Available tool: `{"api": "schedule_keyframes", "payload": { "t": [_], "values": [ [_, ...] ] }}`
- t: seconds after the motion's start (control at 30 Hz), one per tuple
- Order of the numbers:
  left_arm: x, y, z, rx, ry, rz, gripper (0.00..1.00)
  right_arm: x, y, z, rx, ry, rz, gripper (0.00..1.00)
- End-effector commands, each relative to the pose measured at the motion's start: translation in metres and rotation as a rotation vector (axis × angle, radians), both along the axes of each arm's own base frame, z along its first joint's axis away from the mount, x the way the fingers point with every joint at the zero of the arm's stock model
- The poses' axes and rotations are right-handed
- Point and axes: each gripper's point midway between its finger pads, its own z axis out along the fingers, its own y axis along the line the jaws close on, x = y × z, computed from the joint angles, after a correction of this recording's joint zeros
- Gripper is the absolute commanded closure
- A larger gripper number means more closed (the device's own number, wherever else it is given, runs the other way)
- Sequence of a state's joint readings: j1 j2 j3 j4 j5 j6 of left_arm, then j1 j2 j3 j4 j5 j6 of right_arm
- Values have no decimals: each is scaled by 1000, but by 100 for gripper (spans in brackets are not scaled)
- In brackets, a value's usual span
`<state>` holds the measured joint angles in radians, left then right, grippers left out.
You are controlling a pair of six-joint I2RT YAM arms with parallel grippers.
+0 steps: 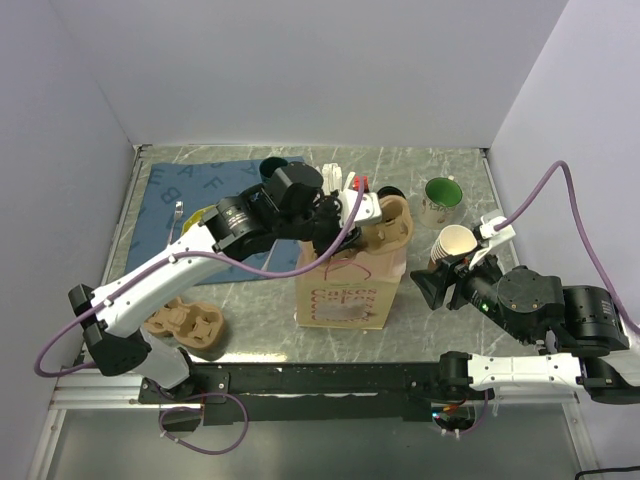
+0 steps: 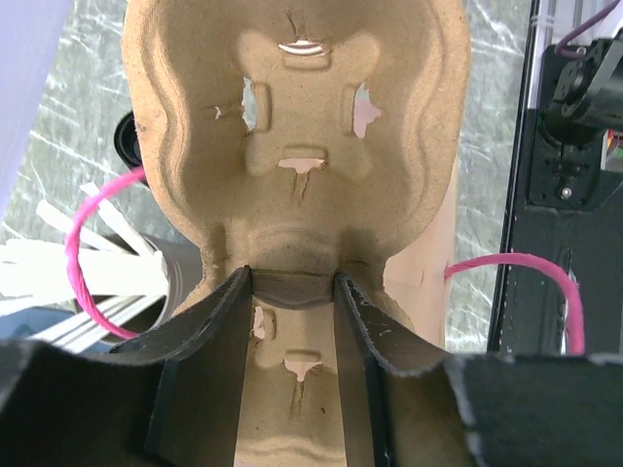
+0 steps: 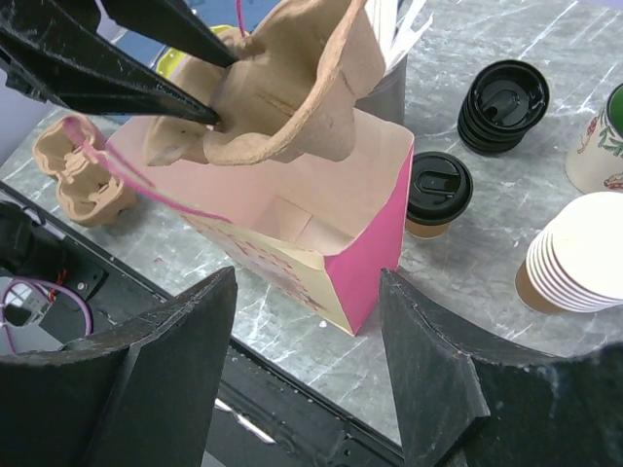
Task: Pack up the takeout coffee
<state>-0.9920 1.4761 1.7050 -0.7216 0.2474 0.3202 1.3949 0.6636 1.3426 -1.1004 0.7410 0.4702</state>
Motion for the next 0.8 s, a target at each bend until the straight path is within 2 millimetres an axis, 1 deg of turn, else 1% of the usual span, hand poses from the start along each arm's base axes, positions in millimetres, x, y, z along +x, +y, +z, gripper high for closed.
{"api": "schedule_keyframes", "payload": {
  "t": [0.0, 0.17, 0.27, 0.33, 0.4, 0.57, 0.77],
  "values": [
    [-2, -12, 26, -66, -44, -51, 59, 4, -1, 15, 59, -21, -27, 33],
    [-4, -13, 28, -73, -42, -59, 60, 4, -4, 14, 60, -24, -34, 33],
    [-4, -7, 17, -35, -30, -47, 60, 5, -6, 17, 65, -31, -38, 32],
    [-4, -1, 3, 5, -19, -37, 60, 5, -6, 17, 62, -32, -37, 32],
    [-5, 4, -3, 24, -17, -28, 60, 5, -5, 17, 62, -32, -37, 33],
    [-7, 12, -11, 56, -15, -22, 60, 6, -2, 16, 63, -29, -40, 32],
    [-8, 16, -23, 106, 5, -25, 61, 8, 1, 18, 67, -30, -54, 32]
  ]
}}
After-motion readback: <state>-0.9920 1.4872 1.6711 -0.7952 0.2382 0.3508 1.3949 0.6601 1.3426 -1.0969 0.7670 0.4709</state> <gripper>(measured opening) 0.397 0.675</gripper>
